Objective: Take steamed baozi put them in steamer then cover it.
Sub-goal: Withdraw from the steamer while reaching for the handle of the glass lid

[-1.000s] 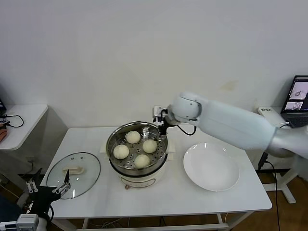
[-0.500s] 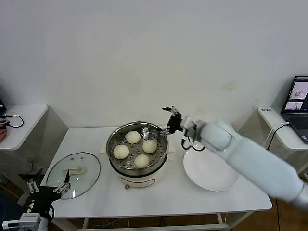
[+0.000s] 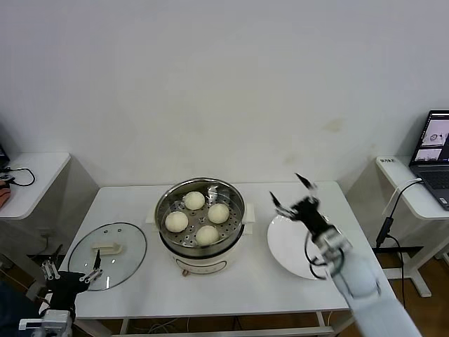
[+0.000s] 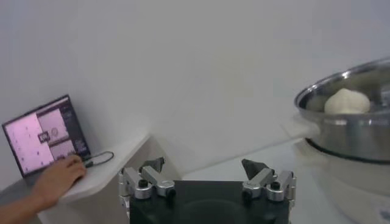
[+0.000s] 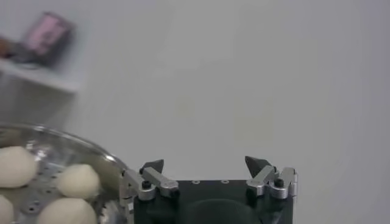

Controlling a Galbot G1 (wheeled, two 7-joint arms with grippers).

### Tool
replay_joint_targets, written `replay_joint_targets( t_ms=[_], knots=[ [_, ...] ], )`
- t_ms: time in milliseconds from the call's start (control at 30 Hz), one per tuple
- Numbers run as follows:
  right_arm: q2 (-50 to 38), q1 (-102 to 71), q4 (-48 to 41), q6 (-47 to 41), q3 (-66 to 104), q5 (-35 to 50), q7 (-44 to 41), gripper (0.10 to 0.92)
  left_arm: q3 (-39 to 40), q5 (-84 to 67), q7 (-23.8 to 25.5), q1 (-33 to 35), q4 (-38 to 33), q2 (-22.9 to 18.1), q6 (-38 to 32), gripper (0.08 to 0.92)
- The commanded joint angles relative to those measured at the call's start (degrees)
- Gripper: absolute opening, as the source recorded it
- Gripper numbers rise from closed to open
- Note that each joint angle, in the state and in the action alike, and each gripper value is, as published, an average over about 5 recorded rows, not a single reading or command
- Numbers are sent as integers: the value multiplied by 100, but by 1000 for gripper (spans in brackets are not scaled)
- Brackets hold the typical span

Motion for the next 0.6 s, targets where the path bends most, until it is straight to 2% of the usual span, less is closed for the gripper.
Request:
replay_joint_targets(
  t_ms=[33,200,367,600],
  knots=[
    [1456,-2117,245,957,2053,-552,139,823,-55,3484,-279,8,842,346,-667,823],
    [1543,-2250,264,924,2217,-554,161,823,-17,4951,-421,44,1145,584,-997,823],
    [1635,-2315,248,920,2267,-605,174,823,142,6207,-522,-241,1634,824,-1186,823],
    [1671,-2398,198,952,2295,-684,176,823,507,6510,-592,-845,2565,1204,-1343,823]
  ],
)
